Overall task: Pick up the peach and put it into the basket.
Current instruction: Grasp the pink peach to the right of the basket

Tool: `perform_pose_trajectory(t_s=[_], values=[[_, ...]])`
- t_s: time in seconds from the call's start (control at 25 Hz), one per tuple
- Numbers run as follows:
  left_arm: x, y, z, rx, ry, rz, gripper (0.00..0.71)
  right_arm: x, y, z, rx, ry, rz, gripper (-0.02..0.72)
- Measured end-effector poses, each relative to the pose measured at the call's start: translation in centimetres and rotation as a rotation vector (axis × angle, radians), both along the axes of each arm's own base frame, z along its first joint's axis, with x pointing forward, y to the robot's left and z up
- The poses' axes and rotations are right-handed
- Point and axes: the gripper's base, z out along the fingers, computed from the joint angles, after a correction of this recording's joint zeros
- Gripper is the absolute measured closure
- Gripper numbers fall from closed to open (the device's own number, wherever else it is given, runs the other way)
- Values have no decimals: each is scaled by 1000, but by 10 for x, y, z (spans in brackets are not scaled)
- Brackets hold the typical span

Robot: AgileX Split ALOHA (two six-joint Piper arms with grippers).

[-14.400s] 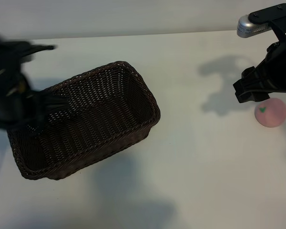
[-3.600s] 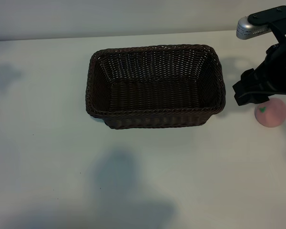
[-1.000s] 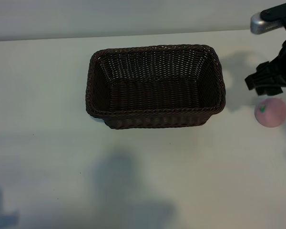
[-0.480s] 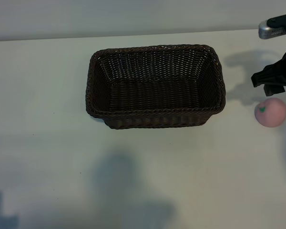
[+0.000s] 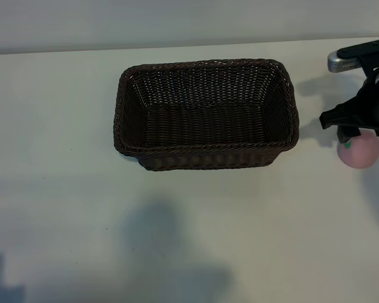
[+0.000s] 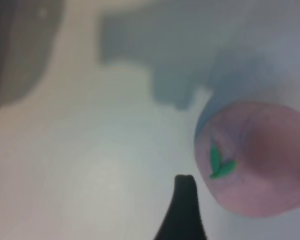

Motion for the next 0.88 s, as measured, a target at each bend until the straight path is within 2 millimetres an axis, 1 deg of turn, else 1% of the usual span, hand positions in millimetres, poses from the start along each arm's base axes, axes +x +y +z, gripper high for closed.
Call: perform_pose_trajectory(t_s=[0.2,0.44,0.56,0.64,0.72,0.76,0.88], values=[[0,0,0,0,0,0,123,4,-16,-10,3,18,-54,112],[0,0,0,2,0,1,123,7,-16,-16,31,12,-64,140],[0,0,0,0,0,2,123,8,-16,-27,28,42,-65,141],[0,0,0,0,0,2,123,8,-16,-34,27,62,-65,155],[0,0,0,0,0,2,123,9,-16,-38,26,75,-65,208],[0,0,0,0,0,2,123,8,-16,-39,26,79,-65,261],[0,0,0,0,0,2,123,8,-16,-39,25,83,-65,494]])
